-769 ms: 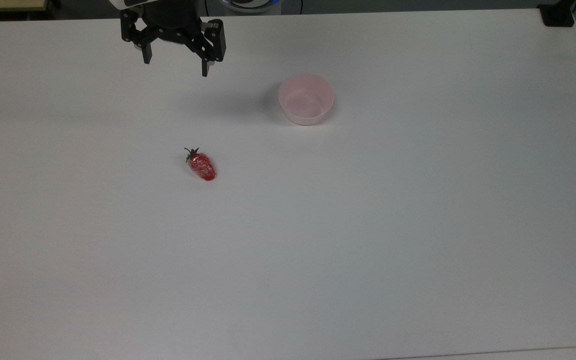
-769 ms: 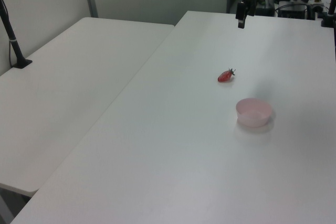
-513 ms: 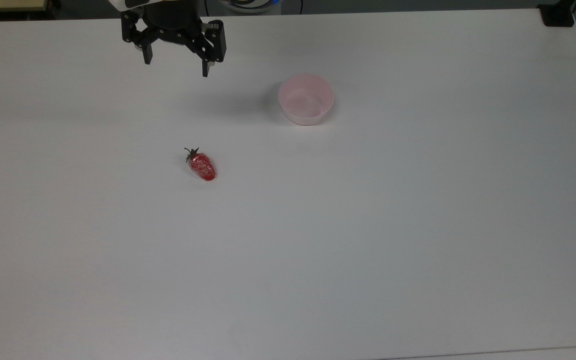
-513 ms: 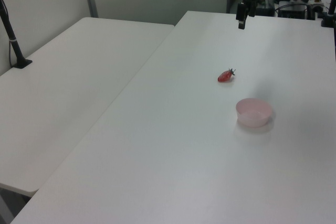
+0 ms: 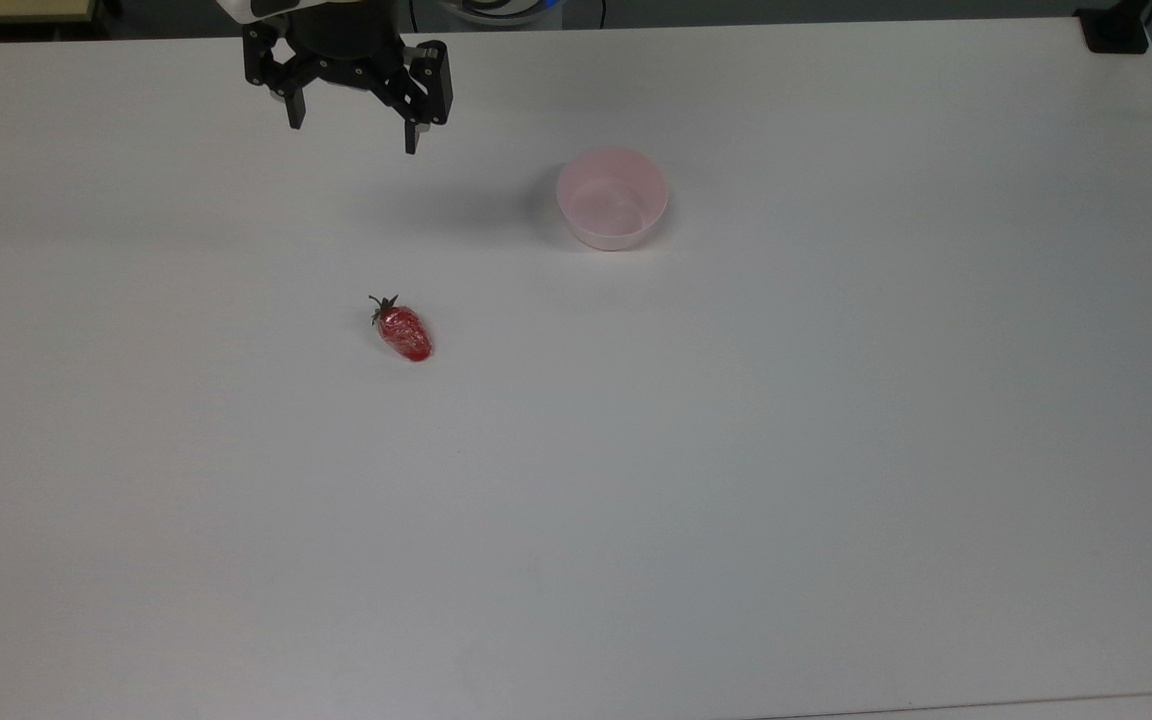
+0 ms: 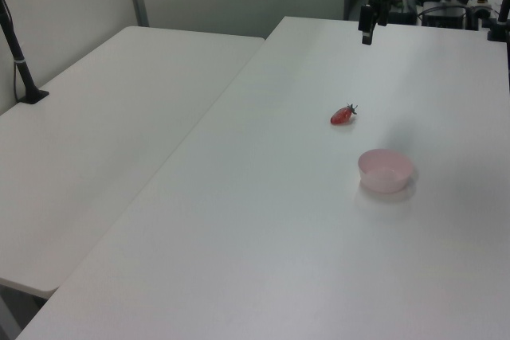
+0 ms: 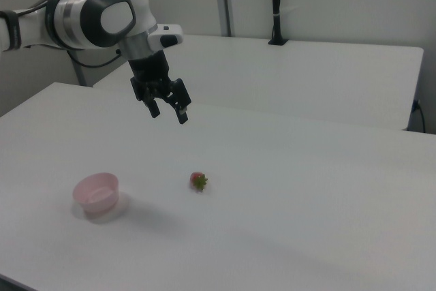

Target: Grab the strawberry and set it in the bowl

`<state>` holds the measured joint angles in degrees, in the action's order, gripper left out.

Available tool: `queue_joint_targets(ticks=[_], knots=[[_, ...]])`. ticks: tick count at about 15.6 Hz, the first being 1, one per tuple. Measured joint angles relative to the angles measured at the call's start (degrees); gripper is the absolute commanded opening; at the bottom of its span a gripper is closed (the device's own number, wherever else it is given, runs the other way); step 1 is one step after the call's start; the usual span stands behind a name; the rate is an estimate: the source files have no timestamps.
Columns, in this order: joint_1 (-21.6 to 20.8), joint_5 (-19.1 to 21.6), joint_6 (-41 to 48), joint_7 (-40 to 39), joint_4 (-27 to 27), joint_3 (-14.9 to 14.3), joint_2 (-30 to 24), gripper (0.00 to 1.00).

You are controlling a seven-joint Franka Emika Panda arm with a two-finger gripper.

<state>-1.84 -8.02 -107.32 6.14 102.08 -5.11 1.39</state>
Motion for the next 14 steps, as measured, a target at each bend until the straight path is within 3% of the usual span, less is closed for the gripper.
queue_joint_targets(ticks=[8,12,14], knots=[[-0.05,-0.01,-3.50,-2.08,0.17,-0.54,2.76,1.00],[-0.21,0.00,-6.84,-23.10,0.63,-2.28,9.36,0.99],[-0.97,0.00,-9.79,-29.62,0.71,-3.38,13.37,0.95]])
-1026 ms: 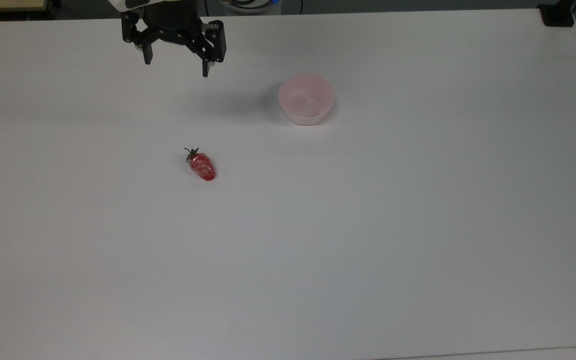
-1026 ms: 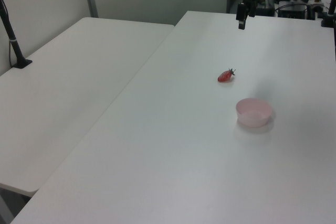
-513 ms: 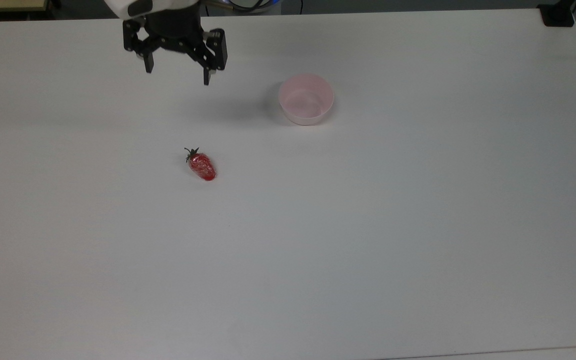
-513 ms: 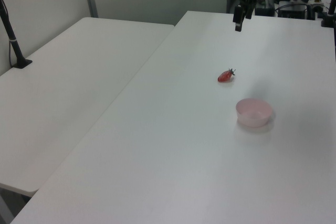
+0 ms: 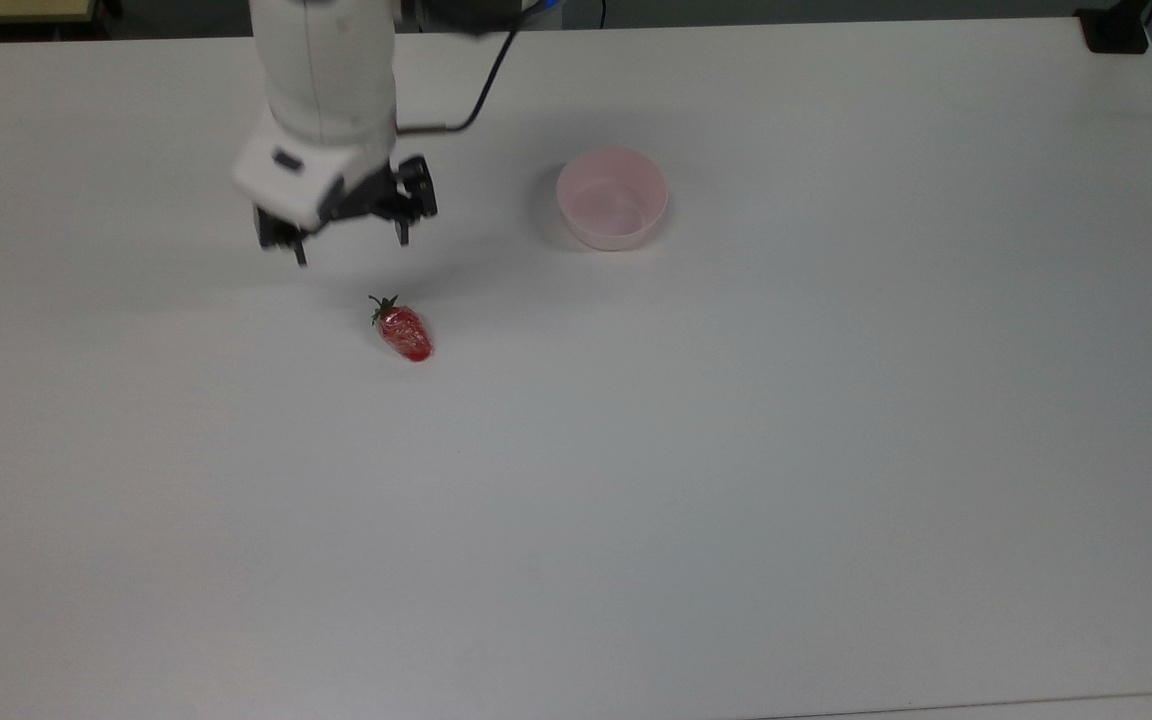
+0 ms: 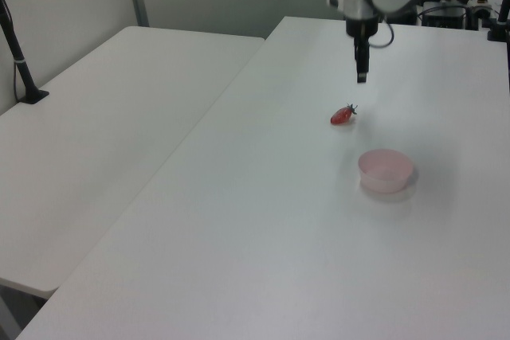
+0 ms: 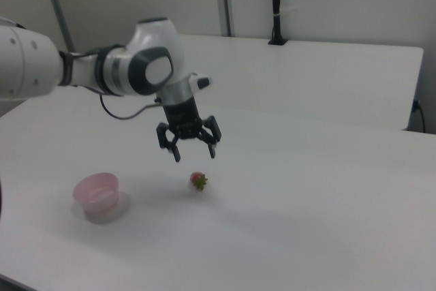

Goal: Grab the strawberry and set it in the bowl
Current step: 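Lower the open gripper down over the red strawberry, then close the gripper on the red strawberry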

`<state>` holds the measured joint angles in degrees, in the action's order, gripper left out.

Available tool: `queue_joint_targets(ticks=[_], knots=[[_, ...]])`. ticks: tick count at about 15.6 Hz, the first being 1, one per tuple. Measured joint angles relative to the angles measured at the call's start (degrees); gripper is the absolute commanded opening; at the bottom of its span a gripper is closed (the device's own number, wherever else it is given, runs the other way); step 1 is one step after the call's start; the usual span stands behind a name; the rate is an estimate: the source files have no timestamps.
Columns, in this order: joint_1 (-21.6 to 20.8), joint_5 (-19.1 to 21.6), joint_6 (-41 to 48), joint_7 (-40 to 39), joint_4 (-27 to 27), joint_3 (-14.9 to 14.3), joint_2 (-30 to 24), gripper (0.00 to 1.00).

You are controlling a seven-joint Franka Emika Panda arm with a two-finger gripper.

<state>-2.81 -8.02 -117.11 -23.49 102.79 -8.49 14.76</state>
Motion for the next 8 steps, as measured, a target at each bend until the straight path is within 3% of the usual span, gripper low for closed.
queue_joint_targets(ticks=[5,8], knots=[[-3.69,-0.53,-6.51,-5.23,-0.89,-0.85,8.98,0.67],[-5.63,-1.10,-7.41,-5.27,-1.75,-1.22,11.15,0.62]])
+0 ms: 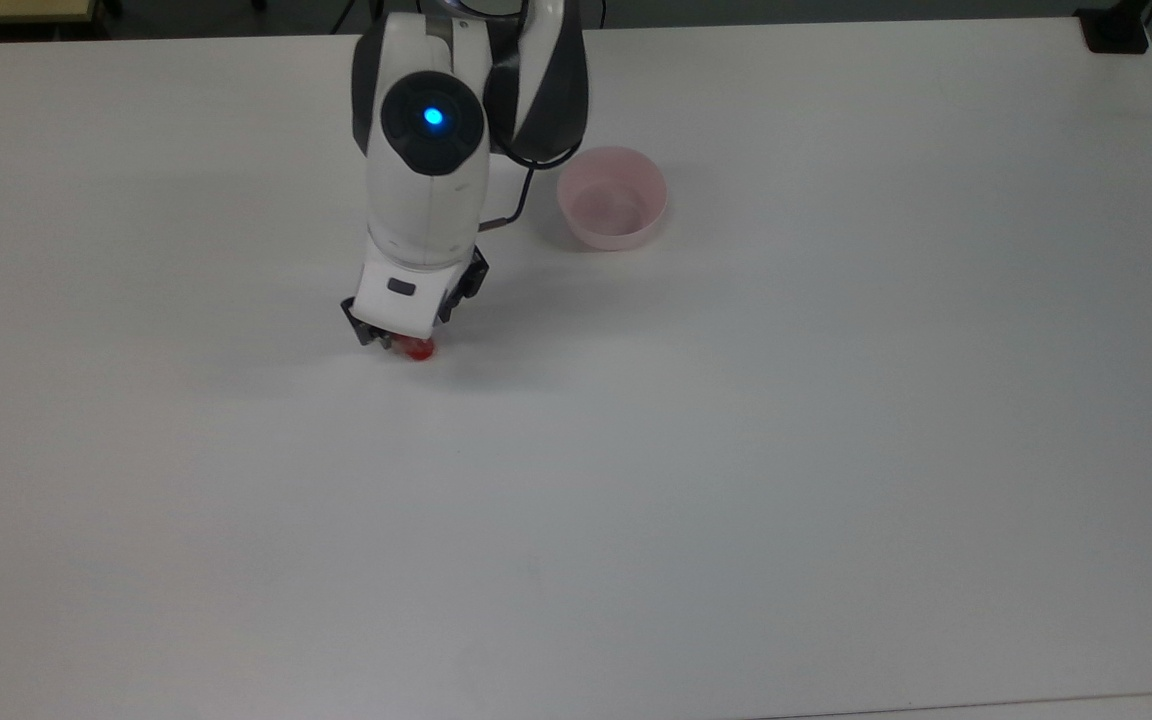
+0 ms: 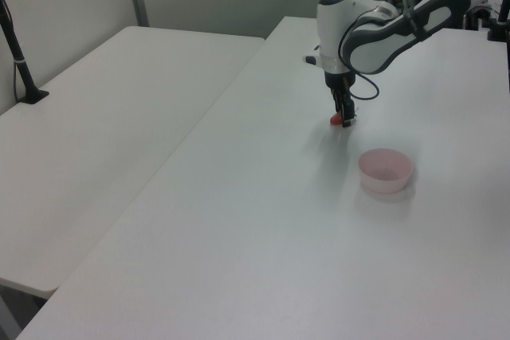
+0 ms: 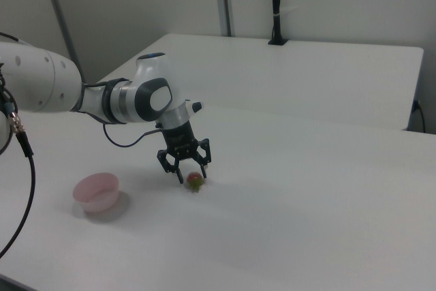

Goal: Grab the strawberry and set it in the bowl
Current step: 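Close the gripper on the red strawberry, then lift the strawberry and carry it over the pink bowl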

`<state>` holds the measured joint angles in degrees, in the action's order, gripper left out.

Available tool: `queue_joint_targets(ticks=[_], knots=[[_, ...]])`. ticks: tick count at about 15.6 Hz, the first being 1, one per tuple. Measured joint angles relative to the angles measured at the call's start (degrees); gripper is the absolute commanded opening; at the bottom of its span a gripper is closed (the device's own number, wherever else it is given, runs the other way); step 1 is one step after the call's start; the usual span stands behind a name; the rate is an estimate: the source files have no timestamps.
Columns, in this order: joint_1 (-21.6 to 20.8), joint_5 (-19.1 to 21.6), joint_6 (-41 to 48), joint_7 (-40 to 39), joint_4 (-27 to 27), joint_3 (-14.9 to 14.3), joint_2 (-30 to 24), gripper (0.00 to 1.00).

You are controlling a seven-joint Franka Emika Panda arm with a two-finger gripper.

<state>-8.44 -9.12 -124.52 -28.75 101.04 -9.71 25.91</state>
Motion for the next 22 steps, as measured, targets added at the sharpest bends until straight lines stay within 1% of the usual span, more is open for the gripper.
queue_joint_targets(ticks=[1,3,4,5,6,11,16,19,22], knots=[[-0.19,-0.04,-0.73,-0.07,-0.13,-0.03,0.37,0.56],[-0.19,-0.15,-2.26,-0.45,-0.19,-0.18,0.91,0.46],[-0.19,-0.16,-2.41,-1.06,-0.26,-0.27,0.99,0.37],[-0.19,-0.16,-2.41,-1.55,-0.39,-0.30,0.99,0.24],[-0.19,-0.17,-2.41,-1.77,-0.48,-0.34,1.00,0.20],[-0.19,-0.17,-1.68,-2.03,-0.68,-1.06,0.62,0.20],[-0.20,-0.13,1.63,-1.52,-1.22,-1.25,-1.37,0.20],[-1.12,-0.07,3.64,0.85,-1.89,-1.25,-4.97,0.20],[-4.98,1.32,10.43,1.75,-1.89,-1.22,-10.19,0.20]])
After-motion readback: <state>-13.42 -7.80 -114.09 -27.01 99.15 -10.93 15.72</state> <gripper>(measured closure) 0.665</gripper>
